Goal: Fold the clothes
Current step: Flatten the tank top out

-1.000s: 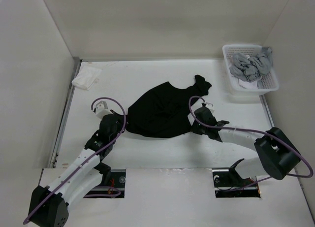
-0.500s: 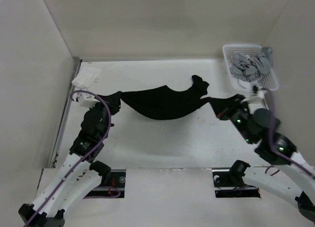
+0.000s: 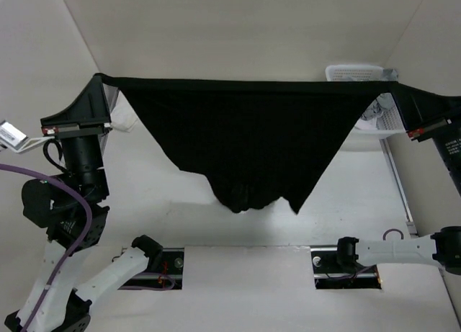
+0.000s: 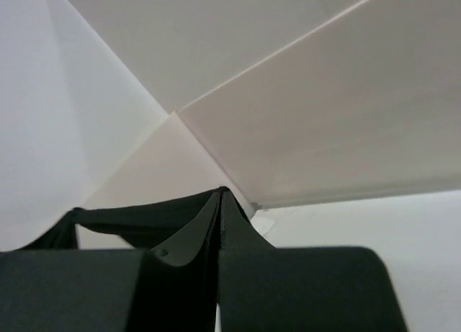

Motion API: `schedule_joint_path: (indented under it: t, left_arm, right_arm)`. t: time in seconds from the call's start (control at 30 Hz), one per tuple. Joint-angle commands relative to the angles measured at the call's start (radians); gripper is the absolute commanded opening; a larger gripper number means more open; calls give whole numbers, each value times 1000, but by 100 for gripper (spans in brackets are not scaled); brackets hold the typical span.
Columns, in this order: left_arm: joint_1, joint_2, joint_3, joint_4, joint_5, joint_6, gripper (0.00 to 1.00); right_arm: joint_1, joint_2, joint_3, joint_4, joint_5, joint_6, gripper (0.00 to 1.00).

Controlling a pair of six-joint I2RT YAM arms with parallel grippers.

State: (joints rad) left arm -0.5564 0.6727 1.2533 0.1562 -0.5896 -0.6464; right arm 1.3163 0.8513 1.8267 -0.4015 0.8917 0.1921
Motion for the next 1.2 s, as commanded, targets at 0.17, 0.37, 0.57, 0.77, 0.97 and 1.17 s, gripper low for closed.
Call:
schedule_joint_path:
  t: [0.17,0.37,0.57,0.77,0.97,1.17]
  left_arm:
    - [51,172,45,51,-39,125,2]
    - [216,413,-46,60,-16,44,2]
    - [342,718,183,22,125,-10,2]
    - [427,843,486,-59,240,-30,2]
    - [473,812,601,-69,283,-21,2]
    - [494,714,468,-38,281,-18,2]
  right_arm:
    - [-218,152,-84,164,-67,-180,0]
    - [-804,303,-219,88,-647,223,0]
    - [-1042,644,1,142,-869,288,0]
    - [-1070,839,417,47,-881,299,0]
    - [-1069,875,686,-42,-882,308,0]
    - [-1067,729,458,-21,-893,291,0]
